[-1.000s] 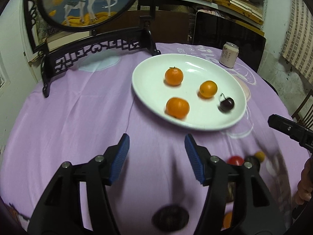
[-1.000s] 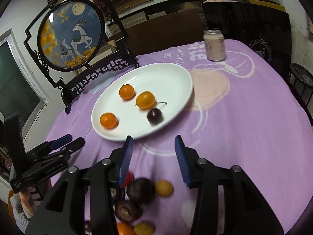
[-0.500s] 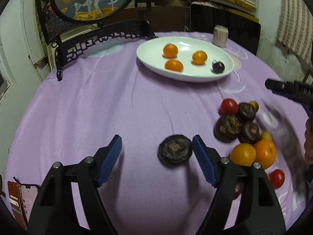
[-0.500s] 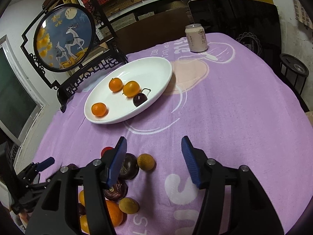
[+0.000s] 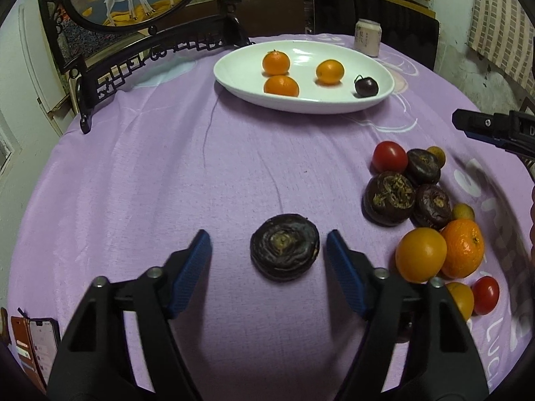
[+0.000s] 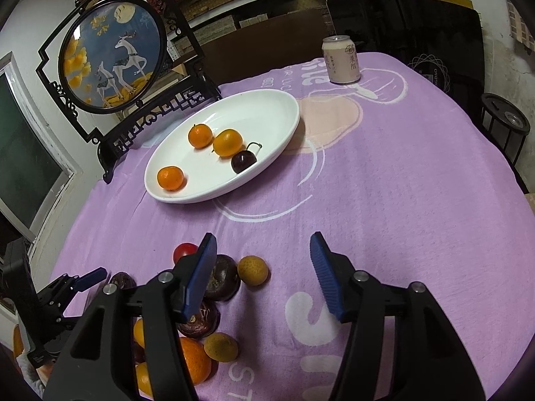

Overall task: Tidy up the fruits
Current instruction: 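Grasp a dark purple fruit with the left tool while the right tool grasps a small yellow fruit, then place both fruits on the white plate and open both tools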

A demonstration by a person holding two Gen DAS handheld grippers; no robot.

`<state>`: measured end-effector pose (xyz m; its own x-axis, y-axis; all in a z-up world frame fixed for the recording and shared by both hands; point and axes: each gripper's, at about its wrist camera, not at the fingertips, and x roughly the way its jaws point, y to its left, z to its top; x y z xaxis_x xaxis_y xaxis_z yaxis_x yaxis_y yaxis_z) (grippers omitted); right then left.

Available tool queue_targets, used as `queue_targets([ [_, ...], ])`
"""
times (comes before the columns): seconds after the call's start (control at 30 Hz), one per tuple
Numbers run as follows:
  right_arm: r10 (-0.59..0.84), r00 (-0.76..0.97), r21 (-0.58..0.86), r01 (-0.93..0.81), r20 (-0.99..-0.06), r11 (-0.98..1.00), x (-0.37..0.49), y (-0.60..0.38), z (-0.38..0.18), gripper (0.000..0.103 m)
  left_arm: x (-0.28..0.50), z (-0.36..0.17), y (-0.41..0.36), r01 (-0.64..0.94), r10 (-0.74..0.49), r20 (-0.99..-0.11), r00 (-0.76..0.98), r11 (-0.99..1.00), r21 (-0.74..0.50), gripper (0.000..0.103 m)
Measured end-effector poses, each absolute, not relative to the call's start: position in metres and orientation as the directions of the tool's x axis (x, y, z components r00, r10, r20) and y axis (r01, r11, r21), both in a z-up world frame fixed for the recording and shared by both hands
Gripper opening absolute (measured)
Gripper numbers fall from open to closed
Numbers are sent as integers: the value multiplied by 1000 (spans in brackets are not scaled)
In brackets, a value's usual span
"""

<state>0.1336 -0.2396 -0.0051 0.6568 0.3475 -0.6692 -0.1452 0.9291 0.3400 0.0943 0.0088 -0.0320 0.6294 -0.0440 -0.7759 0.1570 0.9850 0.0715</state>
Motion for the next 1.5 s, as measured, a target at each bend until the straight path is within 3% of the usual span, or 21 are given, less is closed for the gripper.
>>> queue_targets([
  [0.03,351,651,343,-145,-674,928,134,-239,-6,58,95,-34,8,166,-52,-782,621,984,67,48],
  [0.1,359,637,351,-146,-682,925,135,-239,-8,58,95,-34,7,184,-78,-786,613,982,47,41],
  [0.37,399,577,373,-170,-713,912,139,-233,-19,57,96,-28,14,141,-60,-773,631,989,39,41],
  [0.57,440,553,418,-174,-708,892,141,-234,-23,40,98,-31,13,141,-53,-781,622,989,46,41],
  [0.8,441,547,437,-146,-712,887,145,-235,-32,37,98,-32,12,143,-48,-783,620,988,53,41],
  [0.93,441,542,435,-148,-715,888,147,-230,-38,22,98,-33,9,145,-39,-784,620,987,66,41],
  [1.1,402,566,376,-169,-720,911,140,-225,-29,22,98,-33,10,143,-41,-781,623,988,62,41],
  [1.2,315,661,265,-178,-681,948,128,-223,-9,22,97,-26,12,127,-34,-763,646,990,64,41],
  [1.5,342,662,318,-163,-666,934,139,-230,-3,22,140,12,12,92,-38,-710,703,995,37,41],
])
